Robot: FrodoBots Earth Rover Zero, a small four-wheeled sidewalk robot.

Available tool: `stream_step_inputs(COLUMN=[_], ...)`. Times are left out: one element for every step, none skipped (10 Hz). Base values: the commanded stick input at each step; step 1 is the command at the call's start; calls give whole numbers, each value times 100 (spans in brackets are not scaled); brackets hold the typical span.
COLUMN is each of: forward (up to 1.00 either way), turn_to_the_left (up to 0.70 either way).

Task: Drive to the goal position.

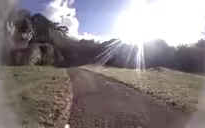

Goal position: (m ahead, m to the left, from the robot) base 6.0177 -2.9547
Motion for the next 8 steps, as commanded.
stream_step_inputs(forward=[70, 70, 70, 70, 70, 70, 70, 70], turn_to_the_left=[0, 0, 0, 0, 0, 35, 35, 35])
